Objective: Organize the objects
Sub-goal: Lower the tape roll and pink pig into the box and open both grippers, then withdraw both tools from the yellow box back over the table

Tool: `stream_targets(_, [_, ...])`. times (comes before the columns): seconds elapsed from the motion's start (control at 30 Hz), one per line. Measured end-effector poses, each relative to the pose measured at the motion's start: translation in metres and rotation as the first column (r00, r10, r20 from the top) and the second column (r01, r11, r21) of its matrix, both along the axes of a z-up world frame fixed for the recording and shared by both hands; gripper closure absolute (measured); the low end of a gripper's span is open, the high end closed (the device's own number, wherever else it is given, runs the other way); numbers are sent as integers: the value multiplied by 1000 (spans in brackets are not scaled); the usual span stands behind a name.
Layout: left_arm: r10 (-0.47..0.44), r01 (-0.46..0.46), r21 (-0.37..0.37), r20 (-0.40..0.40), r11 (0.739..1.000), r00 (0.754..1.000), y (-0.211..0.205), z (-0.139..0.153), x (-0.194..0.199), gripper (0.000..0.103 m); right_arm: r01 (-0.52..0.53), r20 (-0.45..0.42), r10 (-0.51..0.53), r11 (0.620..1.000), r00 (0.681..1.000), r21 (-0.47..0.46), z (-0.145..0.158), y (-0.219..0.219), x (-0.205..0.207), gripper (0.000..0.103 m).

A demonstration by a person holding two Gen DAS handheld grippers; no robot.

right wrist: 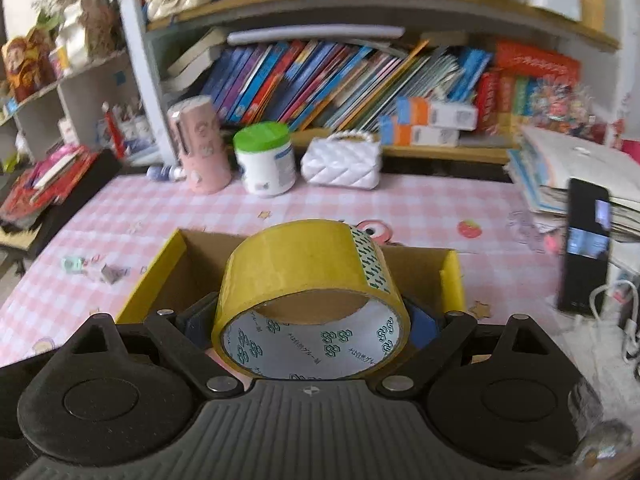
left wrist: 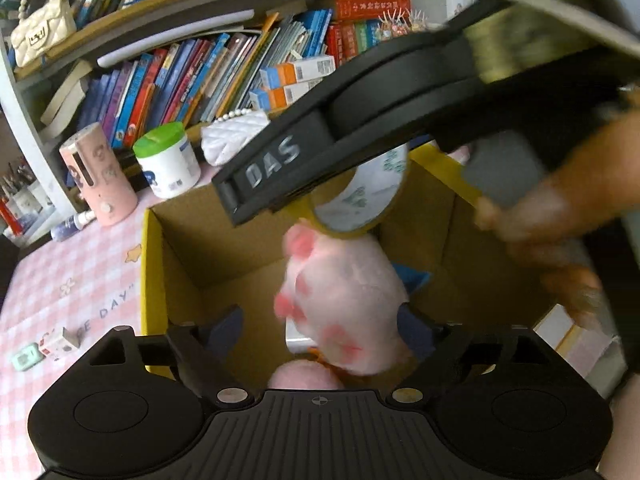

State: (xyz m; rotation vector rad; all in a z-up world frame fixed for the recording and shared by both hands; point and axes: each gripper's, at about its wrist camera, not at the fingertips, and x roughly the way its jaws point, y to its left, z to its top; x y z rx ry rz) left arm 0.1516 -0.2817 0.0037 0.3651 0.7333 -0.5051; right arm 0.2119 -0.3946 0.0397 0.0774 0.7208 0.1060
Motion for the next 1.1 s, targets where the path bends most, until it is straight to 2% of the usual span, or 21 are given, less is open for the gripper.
stream_targets(0.17, [56, -56, 13, 20, 998, 998, 0, -1, -6, 8, -51, -45, 49, 998, 998, -36, -9, 8, 22, 11])
stream_targets(0.33, [88, -89, 7, 15, 996, 996, 8, -2, -6, 8, -126, -71, 122, 991, 990, -43, -13, 21, 33, 13])
stream_targets(0.43, [112, -112, 12, 8, 994, 994, 12, -1, -2, 8, -174, -121, 167, 983, 979, -54, -19, 33, 43, 14])
stream_targets(0.6, [138, -137, -9, 13, 990, 990, 19, 1, 0, 8, -174, -170, 161, 982, 972, -68, -31, 39, 50, 13])
stream_targets(0.67, [145, -145, -45, -7, 988, 989, 23, 2, 0, 8, -168, -160, 157, 984, 975, -61, -28, 38, 49, 10])
stream_targets(0.8, [158, -158, -129, -13, 979, 987, 33, 11, -7, 7, -127, -101, 124, 991, 987, -28, -13, 32, 37, 10])
stream_targets(0.97, [177, -168, -199, 29, 966, 984, 44, 25, -21, 7, -24, 20, 23, 999, 1000, 43, 17, 11, 1, 10])
stream_targets(1.1, [248, -232, -247, 33, 941, 968, 58, 33, -32, 4, 66, 98, -71, 996, 993, 58, 35, -3, -37, 10])
